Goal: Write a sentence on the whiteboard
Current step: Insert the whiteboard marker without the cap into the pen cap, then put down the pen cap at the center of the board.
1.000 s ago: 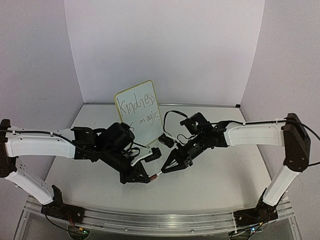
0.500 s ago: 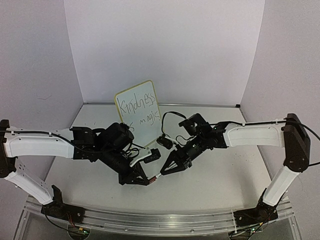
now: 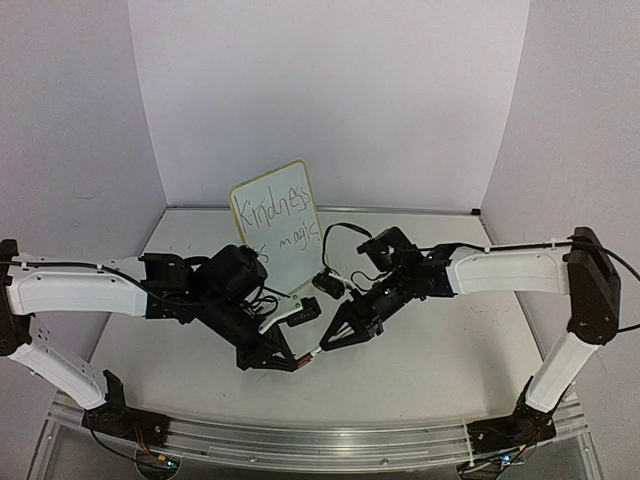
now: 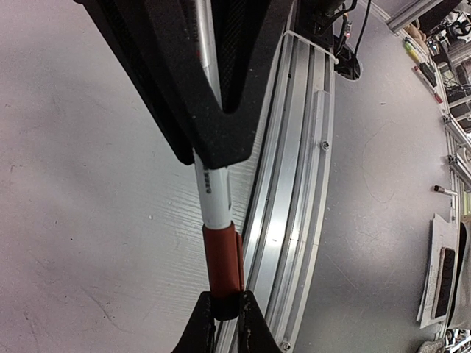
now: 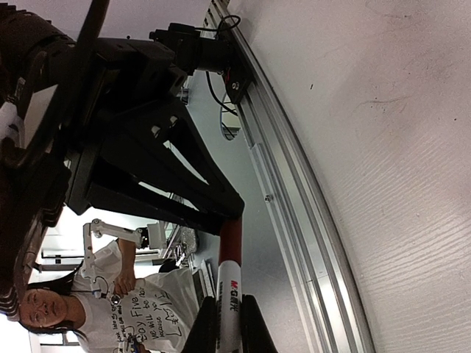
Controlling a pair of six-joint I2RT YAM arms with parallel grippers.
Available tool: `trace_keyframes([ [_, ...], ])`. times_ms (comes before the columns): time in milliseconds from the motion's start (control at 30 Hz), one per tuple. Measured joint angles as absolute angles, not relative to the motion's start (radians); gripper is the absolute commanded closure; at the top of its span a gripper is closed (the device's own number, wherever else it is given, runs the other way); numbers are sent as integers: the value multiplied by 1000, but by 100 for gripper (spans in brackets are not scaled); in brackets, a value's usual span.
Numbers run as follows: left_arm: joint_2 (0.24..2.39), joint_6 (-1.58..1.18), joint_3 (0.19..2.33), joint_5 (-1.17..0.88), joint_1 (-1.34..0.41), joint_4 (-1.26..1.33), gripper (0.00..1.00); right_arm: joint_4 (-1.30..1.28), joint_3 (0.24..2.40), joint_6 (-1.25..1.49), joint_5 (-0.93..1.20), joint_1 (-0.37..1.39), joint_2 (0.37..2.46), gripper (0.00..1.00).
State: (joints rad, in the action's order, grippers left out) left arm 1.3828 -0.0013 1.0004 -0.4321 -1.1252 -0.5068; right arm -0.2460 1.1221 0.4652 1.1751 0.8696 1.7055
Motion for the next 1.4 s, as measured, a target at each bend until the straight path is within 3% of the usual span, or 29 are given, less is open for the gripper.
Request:
trace_keyframes([
  [967, 1390, 10, 1054, -475, -1127, -581, 99, -227, 1122, 502, 1205, 890, 1694, 100],
  [1000, 1392, 11, 1057, -476, -1127, -587, 97, -226, 1122, 502, 1202, 892, 1694, 100],
  [1200, 1382, 25, 1060, -394, -1127, -483, 50, -214, 1122, 501, 1122, 902, 1676, 100],
  [1400, 1207, -28, 978, -250, -1066, -388, 33, -257, 1108, 488, 953, 843, 1537, 100],
])
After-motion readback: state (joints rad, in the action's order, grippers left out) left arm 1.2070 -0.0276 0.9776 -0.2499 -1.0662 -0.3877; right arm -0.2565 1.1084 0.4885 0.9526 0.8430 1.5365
